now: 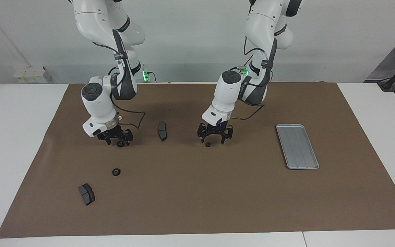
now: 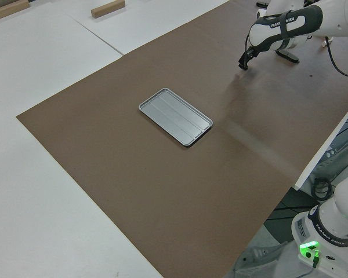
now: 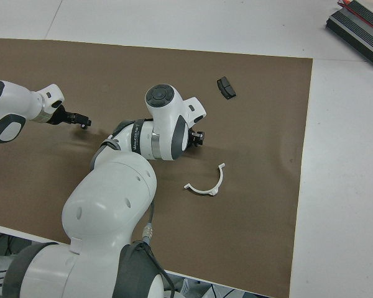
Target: Pick bearing gear from pile to tray
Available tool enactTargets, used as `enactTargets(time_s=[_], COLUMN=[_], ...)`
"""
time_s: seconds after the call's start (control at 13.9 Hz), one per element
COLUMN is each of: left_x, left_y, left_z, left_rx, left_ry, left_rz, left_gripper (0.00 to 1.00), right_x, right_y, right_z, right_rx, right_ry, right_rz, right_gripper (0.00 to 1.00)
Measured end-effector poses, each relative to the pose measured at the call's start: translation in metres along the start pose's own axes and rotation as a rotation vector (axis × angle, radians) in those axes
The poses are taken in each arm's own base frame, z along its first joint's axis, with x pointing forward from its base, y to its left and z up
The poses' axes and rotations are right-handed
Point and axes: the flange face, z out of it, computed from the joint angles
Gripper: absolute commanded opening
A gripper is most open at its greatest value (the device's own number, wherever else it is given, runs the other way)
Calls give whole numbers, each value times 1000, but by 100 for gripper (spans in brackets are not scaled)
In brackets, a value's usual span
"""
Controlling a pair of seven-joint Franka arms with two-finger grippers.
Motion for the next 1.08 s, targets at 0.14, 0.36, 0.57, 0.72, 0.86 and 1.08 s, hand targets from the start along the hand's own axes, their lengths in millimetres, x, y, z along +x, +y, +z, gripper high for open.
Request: enactTargets(time_s=[0.14,0.36,0.57,0.72,0.86,1.08], left_x=[3,12,19,19,18,18], left_y=[3,7,11,10,9,9], left_z=[4,1,-5,-2,3,7], left_rx=[1,35,54,58,61,64], left_ry=[-1,-44,-61,-66,-72,-75], left_rz=[5,9,15,15,15,14], left_gripper=[100,100,100,100,100,100], right_x=[1,3,13,24,36,47], right_y=[0,-1,-9,-22,-43,-77], right_z=[-1,-4,-21,-41,-68,-102], right_rx=[1,3,10,15,18,28], right_ry=[5,19,59,75,78,87], right_rz=[0,-1,-8,3,25,66], right_gripper=[0,0,0,0,0,0])
